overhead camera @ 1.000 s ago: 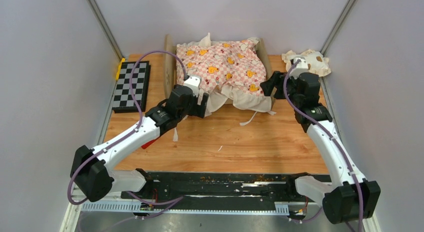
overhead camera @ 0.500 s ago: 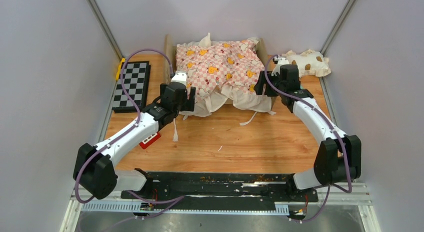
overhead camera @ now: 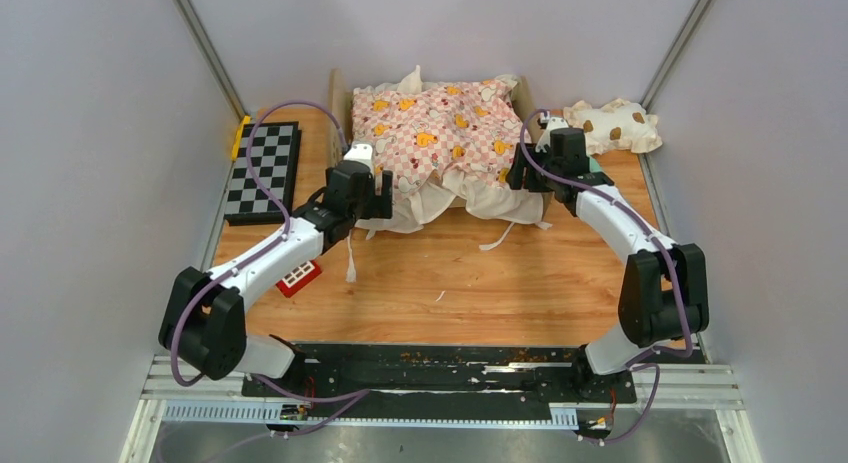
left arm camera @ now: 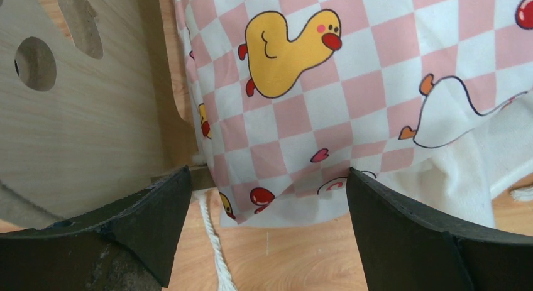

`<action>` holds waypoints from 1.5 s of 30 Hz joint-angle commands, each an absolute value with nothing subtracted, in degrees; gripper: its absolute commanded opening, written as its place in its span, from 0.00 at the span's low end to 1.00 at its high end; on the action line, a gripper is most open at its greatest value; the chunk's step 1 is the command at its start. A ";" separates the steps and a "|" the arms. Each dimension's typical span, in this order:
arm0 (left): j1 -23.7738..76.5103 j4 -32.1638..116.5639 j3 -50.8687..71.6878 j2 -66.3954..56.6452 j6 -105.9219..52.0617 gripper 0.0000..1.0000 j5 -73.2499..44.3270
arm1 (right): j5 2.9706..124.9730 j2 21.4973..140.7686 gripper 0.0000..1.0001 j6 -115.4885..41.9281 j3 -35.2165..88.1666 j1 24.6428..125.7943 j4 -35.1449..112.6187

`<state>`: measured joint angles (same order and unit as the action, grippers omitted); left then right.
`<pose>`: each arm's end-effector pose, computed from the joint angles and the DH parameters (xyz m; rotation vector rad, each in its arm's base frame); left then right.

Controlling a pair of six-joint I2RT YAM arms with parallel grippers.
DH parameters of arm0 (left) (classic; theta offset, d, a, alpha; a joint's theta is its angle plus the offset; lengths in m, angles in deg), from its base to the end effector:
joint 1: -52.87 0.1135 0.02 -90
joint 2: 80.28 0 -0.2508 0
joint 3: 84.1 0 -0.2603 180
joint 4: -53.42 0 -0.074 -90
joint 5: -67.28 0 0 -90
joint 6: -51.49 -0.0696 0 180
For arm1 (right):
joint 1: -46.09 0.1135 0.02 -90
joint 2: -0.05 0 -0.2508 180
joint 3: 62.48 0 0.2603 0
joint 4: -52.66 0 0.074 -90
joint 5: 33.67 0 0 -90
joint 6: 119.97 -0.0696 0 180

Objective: Set up the pet bed
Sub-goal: Tie the ropes to the bed frame.

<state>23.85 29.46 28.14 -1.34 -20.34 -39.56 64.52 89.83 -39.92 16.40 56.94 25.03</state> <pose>0.3090 -0.1484 0.2282 0.0389 2.1579 -0.1551 0.3776 0.0825 0.2261 -0.0957 2.2573 0.3555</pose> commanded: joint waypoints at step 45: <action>26.24 20.59 18.55 -3.75 -29.72 0.17 -50.35 | 43.05 85.51 0.16 -35.50 23.81 57.25 18.42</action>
<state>25.05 24.57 19.73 0.10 -26.39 -43.30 48.91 89.61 -38.54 23.35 58.85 18.58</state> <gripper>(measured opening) 0.057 0.038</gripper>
